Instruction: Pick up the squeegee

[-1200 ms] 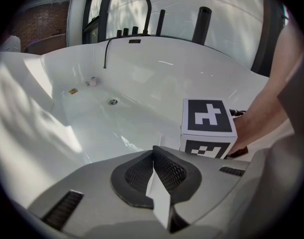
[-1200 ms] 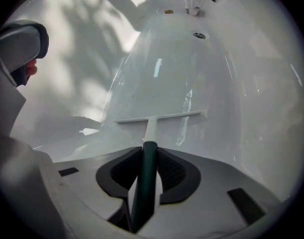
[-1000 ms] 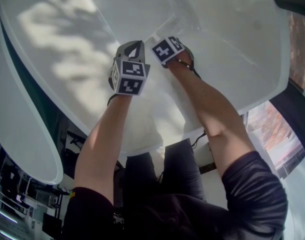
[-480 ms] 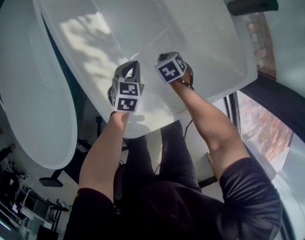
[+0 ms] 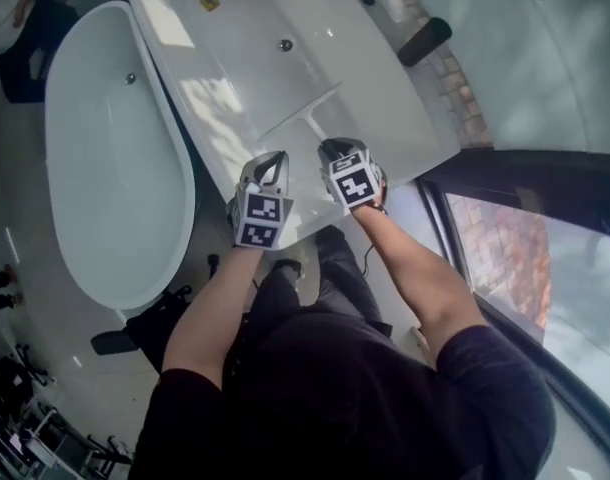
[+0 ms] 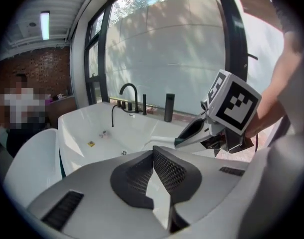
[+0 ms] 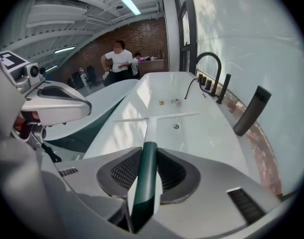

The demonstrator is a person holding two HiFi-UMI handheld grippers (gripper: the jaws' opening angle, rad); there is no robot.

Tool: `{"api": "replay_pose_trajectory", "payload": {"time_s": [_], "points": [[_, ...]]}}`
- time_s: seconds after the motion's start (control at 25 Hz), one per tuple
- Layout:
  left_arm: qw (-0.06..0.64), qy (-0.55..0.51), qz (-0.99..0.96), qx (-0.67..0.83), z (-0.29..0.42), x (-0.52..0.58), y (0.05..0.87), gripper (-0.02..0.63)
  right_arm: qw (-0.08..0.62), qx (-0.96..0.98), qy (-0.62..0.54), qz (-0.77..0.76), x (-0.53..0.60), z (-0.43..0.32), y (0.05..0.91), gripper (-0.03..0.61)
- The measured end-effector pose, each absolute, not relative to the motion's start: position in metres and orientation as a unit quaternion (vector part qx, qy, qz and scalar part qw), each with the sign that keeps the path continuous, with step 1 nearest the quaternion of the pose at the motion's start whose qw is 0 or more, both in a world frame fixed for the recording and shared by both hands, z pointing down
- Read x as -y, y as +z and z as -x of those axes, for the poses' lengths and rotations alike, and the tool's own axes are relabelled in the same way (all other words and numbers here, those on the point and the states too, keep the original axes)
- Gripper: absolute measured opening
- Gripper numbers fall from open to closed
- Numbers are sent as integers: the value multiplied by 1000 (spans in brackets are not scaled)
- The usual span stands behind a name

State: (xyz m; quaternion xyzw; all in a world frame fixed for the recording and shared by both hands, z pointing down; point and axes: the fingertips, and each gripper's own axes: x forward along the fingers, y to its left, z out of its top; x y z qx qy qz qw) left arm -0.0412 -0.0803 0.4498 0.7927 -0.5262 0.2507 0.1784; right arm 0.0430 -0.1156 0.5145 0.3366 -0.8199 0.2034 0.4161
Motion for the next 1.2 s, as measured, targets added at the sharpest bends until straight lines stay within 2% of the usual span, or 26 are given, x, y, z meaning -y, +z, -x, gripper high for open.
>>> {"api": "replay_pose_trajectory", "payload": {"time_s": [0.24, 0.48, 0.84, 1.2], "points": [[115, 214, -820, 518, 41, 37, 360, -8, 361, 846, 163, -357, 73, -30, 412, 95], [66, 190, -829, 522, 62, -2, 307, -8, 316, 864, 123, -372, 31, -12, 348, 94], [19, 173, -830, 530, 91, -33, 270, -8, 268, 877, 89, -390, -7, 4, 306, 94], [-1, 168, -834, 525, 92, -38, 257, -8, 250, 881, 71, -395, -16, 13, 290, 94]]}}
